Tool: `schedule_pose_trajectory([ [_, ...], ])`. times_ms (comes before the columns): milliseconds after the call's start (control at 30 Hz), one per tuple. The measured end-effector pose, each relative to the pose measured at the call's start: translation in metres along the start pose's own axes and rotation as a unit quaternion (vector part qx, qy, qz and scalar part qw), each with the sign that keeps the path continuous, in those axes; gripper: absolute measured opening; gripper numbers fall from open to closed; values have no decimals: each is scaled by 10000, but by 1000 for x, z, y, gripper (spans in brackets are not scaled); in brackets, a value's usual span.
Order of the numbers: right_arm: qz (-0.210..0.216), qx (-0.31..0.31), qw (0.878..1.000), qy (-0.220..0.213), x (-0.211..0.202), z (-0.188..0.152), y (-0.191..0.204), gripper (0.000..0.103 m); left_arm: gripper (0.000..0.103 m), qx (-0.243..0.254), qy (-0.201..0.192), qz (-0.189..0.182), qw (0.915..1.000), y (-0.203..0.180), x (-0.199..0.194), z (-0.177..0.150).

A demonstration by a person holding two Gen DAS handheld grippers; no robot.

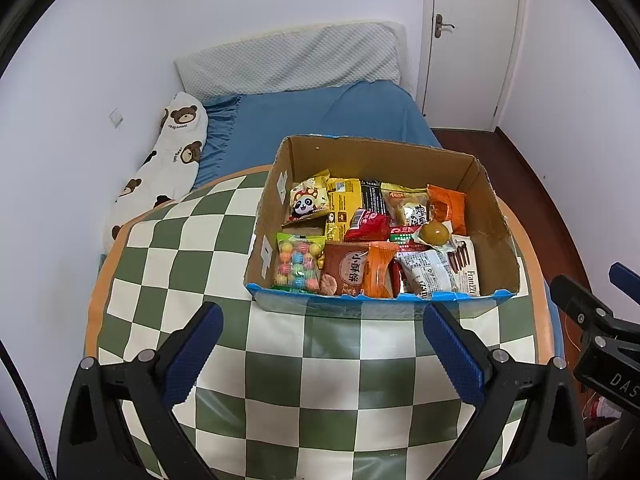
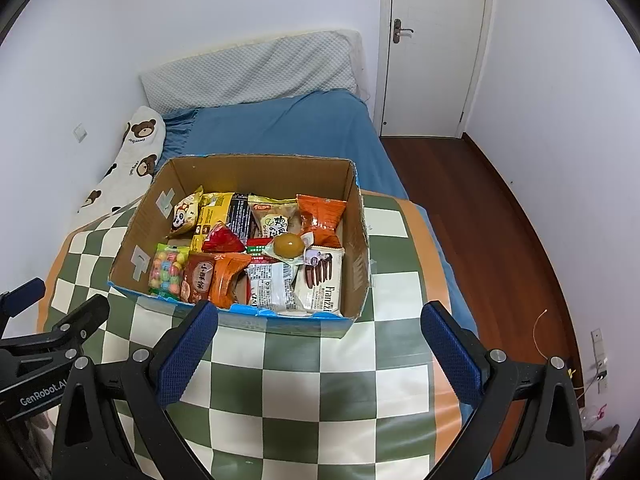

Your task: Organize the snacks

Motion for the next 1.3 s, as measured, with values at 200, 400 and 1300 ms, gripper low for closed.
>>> schedule_pose_trajectory([
  [200, -17, -28, 10000, 26, 1, -1, 1, 103, 102, -6, -11, 4, 10000, 0, -1, 0],
  [400, -22, -23, 10000, 21, 0, -2, 0, 103, 102, -43, -69, 22, 10000, 1, -7, 1],
  [1300, 29, -40, 9999, -137, -16, -4, 0, 103, 102, -83, -204, 61, 9997, 1, -22, -1],
])
Point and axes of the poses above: each gripper's, at about its wrist camera, not at the fingertips, and x roughly the way its jaws point, y to its left, z to its top, the point moved 1 cm from there along x, roughly the way its jaws point, and after that the axes turned 15 degrees about y, right-handed, at the moved point
